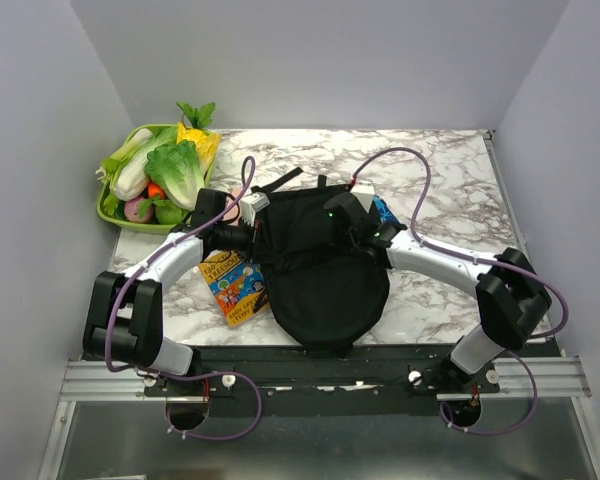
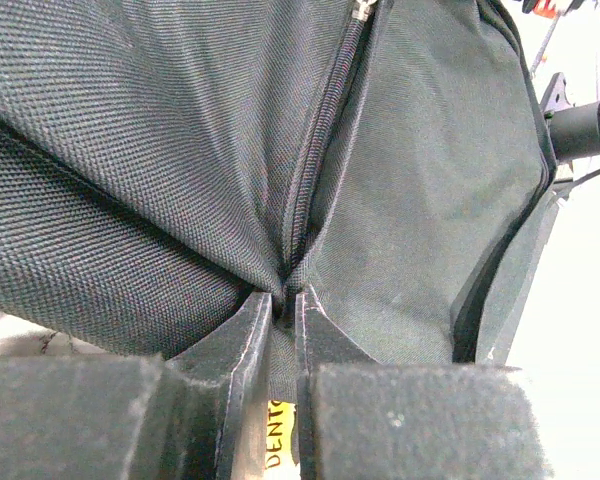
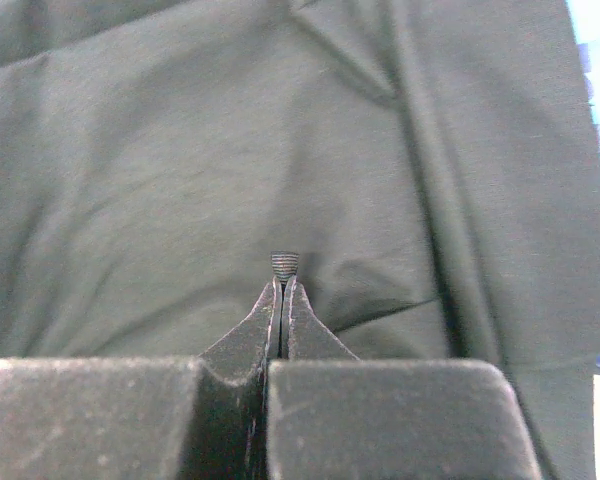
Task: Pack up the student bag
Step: Zip the student bag at the center of the board, then adjust the student bag at the center of the board.
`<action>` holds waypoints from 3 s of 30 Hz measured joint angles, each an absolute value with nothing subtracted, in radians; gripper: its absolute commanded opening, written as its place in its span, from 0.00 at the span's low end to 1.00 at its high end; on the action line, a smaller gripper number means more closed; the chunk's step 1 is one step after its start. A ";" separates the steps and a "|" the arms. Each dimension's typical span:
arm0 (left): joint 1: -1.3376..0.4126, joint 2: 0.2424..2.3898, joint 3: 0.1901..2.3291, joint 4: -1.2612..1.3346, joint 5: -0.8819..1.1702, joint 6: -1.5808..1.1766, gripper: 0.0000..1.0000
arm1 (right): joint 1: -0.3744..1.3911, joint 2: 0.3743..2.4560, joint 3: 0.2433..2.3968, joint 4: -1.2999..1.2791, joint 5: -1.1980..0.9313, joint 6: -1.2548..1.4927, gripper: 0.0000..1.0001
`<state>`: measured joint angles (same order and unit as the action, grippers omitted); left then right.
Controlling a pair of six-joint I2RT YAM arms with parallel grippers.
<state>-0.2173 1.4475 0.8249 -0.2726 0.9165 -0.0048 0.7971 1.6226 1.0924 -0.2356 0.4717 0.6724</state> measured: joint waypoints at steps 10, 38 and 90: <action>-0.196 1.442 0.850 -0.316 0.929 0.028 0.00 | 0.691 1.526 1.055 -0.299 0.561 0.665 0.01; -0.200 1.331 1.009 -0.532 0.933 0.134 0.64 | 0.675 1.259 0.842 -0.333 0.443 0.746 0.66; -0.401 1.443 1.065 -0.345 0.707 0.009 0.00 | 0.749 1.172 0.973 -0.620 0.620 0.681 0.28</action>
